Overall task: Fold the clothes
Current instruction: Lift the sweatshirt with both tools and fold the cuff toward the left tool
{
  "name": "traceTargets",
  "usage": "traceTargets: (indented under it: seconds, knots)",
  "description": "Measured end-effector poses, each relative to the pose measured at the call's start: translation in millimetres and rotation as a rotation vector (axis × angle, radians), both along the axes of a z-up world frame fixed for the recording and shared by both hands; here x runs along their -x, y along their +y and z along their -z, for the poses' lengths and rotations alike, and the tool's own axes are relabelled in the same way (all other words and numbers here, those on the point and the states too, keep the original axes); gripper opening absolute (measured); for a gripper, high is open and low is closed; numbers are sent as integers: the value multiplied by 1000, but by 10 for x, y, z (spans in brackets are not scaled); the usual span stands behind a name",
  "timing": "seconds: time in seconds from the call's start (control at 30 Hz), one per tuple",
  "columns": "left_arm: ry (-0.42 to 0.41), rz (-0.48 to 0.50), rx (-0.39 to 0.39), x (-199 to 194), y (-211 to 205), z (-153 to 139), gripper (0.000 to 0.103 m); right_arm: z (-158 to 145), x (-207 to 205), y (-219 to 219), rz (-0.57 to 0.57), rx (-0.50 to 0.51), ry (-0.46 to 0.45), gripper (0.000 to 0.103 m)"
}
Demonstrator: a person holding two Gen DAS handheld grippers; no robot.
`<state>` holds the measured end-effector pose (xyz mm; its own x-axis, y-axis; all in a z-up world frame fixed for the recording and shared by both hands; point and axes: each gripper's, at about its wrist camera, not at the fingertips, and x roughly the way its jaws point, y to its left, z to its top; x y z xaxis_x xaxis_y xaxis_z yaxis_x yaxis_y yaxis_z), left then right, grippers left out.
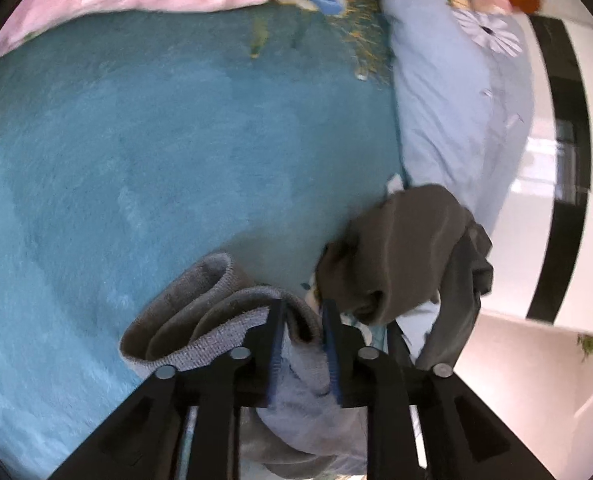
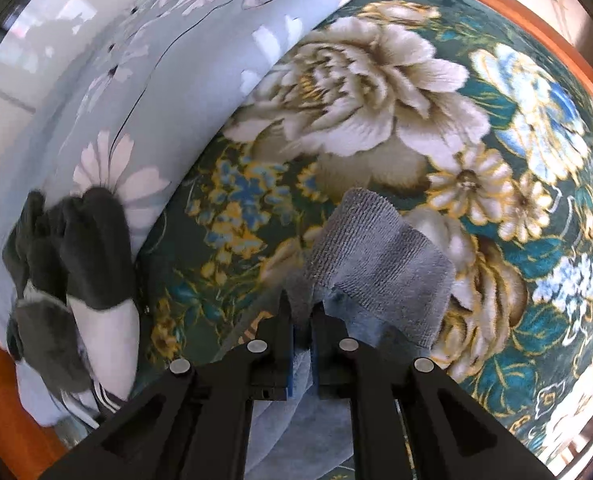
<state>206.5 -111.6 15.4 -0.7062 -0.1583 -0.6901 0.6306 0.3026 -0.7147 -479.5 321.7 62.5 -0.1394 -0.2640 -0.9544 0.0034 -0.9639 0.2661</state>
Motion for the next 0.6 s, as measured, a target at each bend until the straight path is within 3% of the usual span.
traceTargets:
  seconds: [0.03, 0.07, 0.13, 0.2, 0.3, 0.43, 0.6]
  knots:
    - [2, 14, 39, -24, 44, -62, 37, -7, -14, 1, -17, 31, 15, 14]
    - [4, 27, 78, -49, 89, -123, 48, -21, -31, 10, -41, 73, 31, 29]
    - [-40, 63, 157, -119, 246, -237, 59, -64, -83, 43, -97, 152, 67, 57]
    - [-101, 104, 192, -182, 410, -237, 61, -137, -179, 117, -131, 184, 114, 57]
    - [-173, 181, 173, -236, 630, -49, 62, -195, -340, 338, -151, 210, 166, 58]
    - [-178, 206, 88, -234, 734, 297, 62, -25, -585, 723, -146, 197, 173, 63]
    - [-142, 130, 76, -180, 642, 469, 62, 405, -681, 944, -101, 169, 94, 63]
